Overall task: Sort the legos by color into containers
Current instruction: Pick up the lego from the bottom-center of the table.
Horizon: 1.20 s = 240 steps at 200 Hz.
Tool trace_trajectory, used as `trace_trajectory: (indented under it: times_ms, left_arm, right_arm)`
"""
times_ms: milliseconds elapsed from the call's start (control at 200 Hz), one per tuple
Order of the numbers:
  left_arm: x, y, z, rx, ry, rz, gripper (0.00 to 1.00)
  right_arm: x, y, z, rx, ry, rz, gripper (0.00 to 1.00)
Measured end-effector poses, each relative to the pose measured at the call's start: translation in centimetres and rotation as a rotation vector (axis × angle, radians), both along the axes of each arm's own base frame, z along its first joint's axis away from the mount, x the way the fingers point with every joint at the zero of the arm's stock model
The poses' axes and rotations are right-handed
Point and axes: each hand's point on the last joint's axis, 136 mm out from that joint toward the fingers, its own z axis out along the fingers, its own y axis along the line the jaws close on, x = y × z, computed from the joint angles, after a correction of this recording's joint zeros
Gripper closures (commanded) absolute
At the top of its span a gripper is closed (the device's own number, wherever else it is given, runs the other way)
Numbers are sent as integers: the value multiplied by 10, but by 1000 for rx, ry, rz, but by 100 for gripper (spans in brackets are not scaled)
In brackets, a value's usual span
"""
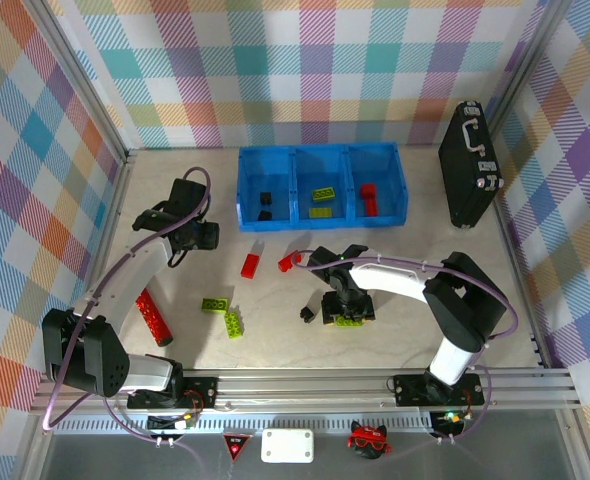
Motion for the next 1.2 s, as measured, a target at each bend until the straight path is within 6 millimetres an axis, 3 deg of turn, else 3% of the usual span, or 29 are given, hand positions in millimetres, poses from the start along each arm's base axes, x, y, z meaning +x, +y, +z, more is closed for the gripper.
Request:
trace_trajectory:
  times_ms: [595, 1065, 1200]
  left_arm:
    - [1, 1, -4, 9, 11, 4, 49]
    - [1, 1, -4, 9, 11, 4, 49]
    - [1, 1, -4, 9, 11, 4, 49]
  right_arm:
    - [-1, -3, -3, -8, -4, -18, 22]
    - [-2, 0, -8, 10, -4, -130, 27]
    - [-2, 0, -7, 6, -6, -136, 22]
